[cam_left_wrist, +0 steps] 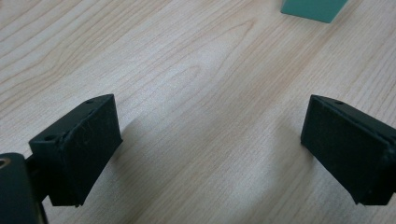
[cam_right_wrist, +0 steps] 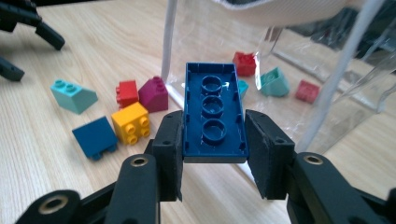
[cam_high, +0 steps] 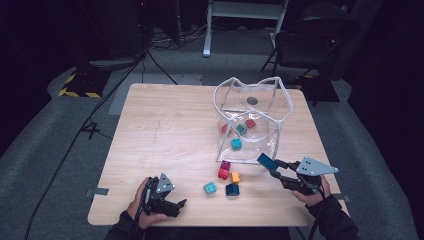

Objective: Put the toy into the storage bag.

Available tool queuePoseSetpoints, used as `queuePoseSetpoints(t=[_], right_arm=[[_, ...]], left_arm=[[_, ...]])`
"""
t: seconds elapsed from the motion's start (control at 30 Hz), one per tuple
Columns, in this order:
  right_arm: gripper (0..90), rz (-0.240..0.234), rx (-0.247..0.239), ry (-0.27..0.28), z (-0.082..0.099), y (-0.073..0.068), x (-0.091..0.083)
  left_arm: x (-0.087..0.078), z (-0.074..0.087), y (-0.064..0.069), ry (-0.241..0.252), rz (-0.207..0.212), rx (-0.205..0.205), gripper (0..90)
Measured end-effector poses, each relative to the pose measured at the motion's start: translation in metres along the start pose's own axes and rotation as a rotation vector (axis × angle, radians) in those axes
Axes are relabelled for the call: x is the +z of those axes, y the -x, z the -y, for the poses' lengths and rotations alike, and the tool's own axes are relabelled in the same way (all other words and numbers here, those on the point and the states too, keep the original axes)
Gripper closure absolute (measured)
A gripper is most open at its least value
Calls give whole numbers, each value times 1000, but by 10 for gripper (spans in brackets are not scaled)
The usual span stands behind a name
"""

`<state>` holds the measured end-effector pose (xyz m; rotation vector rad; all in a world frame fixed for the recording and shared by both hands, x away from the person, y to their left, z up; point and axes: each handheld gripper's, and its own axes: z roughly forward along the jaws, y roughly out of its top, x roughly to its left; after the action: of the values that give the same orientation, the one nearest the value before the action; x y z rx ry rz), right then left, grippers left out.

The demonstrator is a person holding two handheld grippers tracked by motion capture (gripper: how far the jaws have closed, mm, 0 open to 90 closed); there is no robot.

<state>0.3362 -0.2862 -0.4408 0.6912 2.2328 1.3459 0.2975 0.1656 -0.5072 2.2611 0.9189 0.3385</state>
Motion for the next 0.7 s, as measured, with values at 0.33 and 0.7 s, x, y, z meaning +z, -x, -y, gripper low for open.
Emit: queuePoseSetpoints(t=[0.33, 0.7], right_arm=[[598, 12, 4, 40, -9, 1, -11], [598, 42, 8, 97, -27, 3, -24]], left_arm=[[0, 0, 0, 0, 0, 0, 51], [0, 0, 0, 0, 0, 0, 51]])
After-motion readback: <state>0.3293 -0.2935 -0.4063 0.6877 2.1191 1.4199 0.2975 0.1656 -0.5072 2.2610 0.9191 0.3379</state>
